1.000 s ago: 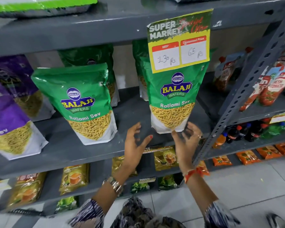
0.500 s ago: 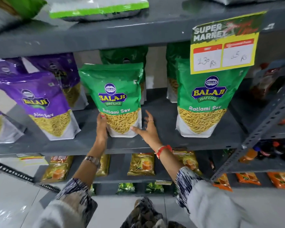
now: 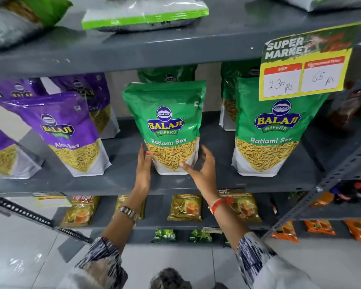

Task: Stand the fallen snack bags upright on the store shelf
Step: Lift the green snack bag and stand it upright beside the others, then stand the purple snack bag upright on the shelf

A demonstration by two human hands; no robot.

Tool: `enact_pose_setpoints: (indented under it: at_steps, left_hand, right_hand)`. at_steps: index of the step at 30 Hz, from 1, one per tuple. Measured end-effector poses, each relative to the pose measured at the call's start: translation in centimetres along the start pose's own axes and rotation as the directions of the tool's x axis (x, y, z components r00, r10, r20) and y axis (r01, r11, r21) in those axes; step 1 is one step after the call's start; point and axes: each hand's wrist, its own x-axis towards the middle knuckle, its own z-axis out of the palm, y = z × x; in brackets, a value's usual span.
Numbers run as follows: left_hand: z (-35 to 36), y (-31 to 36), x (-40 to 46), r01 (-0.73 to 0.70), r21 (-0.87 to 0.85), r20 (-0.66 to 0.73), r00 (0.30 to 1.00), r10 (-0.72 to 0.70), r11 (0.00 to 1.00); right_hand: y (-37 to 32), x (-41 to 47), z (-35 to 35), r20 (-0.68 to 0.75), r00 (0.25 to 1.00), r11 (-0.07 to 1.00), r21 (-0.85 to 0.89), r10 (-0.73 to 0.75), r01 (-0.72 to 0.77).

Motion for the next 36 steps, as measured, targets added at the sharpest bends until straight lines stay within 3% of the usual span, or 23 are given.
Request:
enact_pose_setpoints:
  at_steps: [2, 4, 6, 9, 13, 18, 24, 32, 36]
  left_hand:
    - [-0.3, -0.6, -1.5, -0.011, 0.054, -0.117, 0.993, 0.017, 0.998]
    - [-1.2, -1.2, -2.9, -0.048, 0.000, -0.261, 0.964, 0.046, 0.999]
    - [-2.2, -1.1, -4.0, -0.093, -0.046, -0.399, 0.914, 0.067, 0.995]
    - [-7.1, -0.1, -3.9, -0.173, 0.000, -0.549, 0.823, 0.144, 0.985]
    - [-16.1, 0.2, -1.4, -0.201, 0.028, -0.672, 0.721, 0.167, 0.979]
    - [-24.3, -0.7, 3.3, -0.032, -0.003, -0.525, 0.851, 0.026, 0.999]
    - [-25.3, -0.1, 6.1, 0.018, -0.092, -0.157, 0.987, -0.032, 0.996]
    - [-24.0, -1.2, 5.4, -0.024, -0.132, 0.021, 0.999, 0.027, 0.991]
    - [-25.4, -0.7, 5.3, 0.029, -0.119, 0.074, 0.997, -0.021, 0.992]
  right_hand:
    - [-1.1, -3.1, -0.2, -0.128, 0.991, 0.998, 0.051, -0.038, 0.045]
    - [-1.7, -6.2, 0.7, -0.131, 0.991, 0.988, 0.149, -0.025, 0.045]
    - [-1.6, -8.6, 2.0, -0.042, 0.999, 0.974, 0.225, 0.024, -0.014]
    - [-2.1, -10.4, 7.3, 0.094, 0.994, 0.976, 0.206, 0.057, -0.076]
    - [-3.8, -9.7, 14.2, 0.206, 0.977, 0.983, 0.159, 0.059, -0.093]
    - [-5.9, -6.3, 21.2, 0.255, 0.966, 0.988, 0.138, 0.039, -0.076]
    - [-7.2, -3.5, 25.6, 0.321, 0.947, 0.980, 0.190, -0.010, -0.054]
    - [-6.1, -3.8, 26.1, 0.236, 0.971, 0.973, 0.209, 0.046, -0.097]
    - [-6.3, -4.3, 26.1, 0.224, 0.974, 0.971, 0.221, 0.037, -0.088]
